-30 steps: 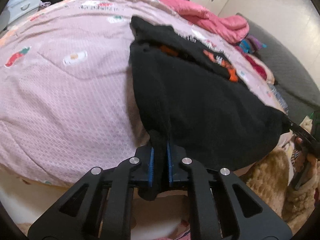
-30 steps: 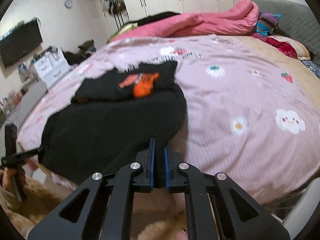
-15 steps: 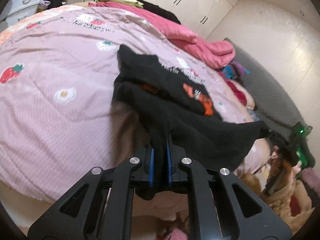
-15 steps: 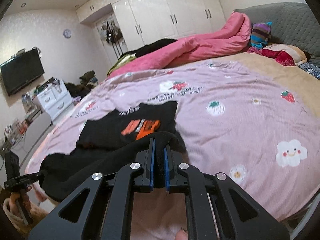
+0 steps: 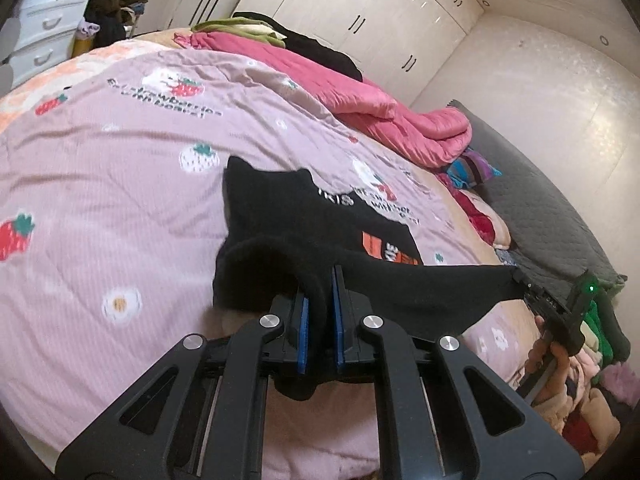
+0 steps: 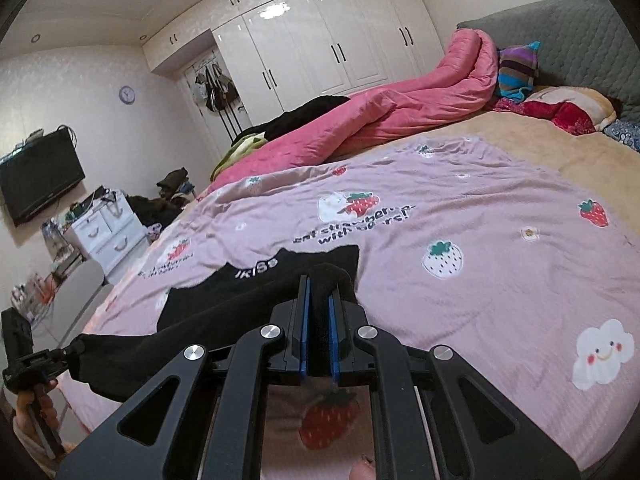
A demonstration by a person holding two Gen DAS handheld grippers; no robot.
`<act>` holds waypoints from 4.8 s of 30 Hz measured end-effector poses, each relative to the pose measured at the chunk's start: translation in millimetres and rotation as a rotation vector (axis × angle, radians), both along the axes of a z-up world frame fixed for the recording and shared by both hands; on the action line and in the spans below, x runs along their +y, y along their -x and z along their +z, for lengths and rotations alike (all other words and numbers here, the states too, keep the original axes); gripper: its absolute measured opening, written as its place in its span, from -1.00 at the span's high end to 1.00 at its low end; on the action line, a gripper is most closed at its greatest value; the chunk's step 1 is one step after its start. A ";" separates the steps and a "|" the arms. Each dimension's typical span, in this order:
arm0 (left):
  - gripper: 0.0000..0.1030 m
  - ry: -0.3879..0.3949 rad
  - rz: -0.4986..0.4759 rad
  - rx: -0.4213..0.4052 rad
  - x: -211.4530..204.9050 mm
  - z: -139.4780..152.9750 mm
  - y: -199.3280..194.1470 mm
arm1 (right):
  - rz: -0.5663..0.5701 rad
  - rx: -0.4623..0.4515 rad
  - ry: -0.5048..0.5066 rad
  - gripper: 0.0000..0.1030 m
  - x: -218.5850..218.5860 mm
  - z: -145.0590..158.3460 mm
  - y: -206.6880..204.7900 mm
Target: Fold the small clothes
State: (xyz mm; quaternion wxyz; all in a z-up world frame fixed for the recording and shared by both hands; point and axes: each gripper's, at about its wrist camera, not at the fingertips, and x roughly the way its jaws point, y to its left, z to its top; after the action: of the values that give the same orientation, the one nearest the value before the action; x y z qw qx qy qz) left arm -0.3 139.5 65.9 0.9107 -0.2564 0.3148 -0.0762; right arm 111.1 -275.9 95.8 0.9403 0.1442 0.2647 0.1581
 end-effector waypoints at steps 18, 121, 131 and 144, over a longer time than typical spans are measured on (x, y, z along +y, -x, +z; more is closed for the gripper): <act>0.94 -0.046 0.068 0.096 34.5 -6.3 -99.4 | -0.023 0.062 0.013 0.86 25.7 -7.3 -79.4; 0.40 -0.389 0.041 0.269 -32.6 -78.9 -189.4 | 0.134 0.278 0.329 0.56 139.5 -109.5 -166.0; 0.38 -0.343 0.137 0.212 -1.4 -65.7 -200.6 | 0.069 0.262 0.297 0.56 122.2 -105.1 -192.4; 0.04 -0.295 0.211 0.250 35.5 -73.4 -206.0 | -0.020 0.315 0.279 0.20 73.2 -110.7 -208.1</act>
State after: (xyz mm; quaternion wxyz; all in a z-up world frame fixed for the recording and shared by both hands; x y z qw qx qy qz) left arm 205.7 175.0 -7.6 0.8951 -0.1593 0.4045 0.0987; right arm 319.2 -202.8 -14.9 0.8996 0.0382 0.4264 0.0862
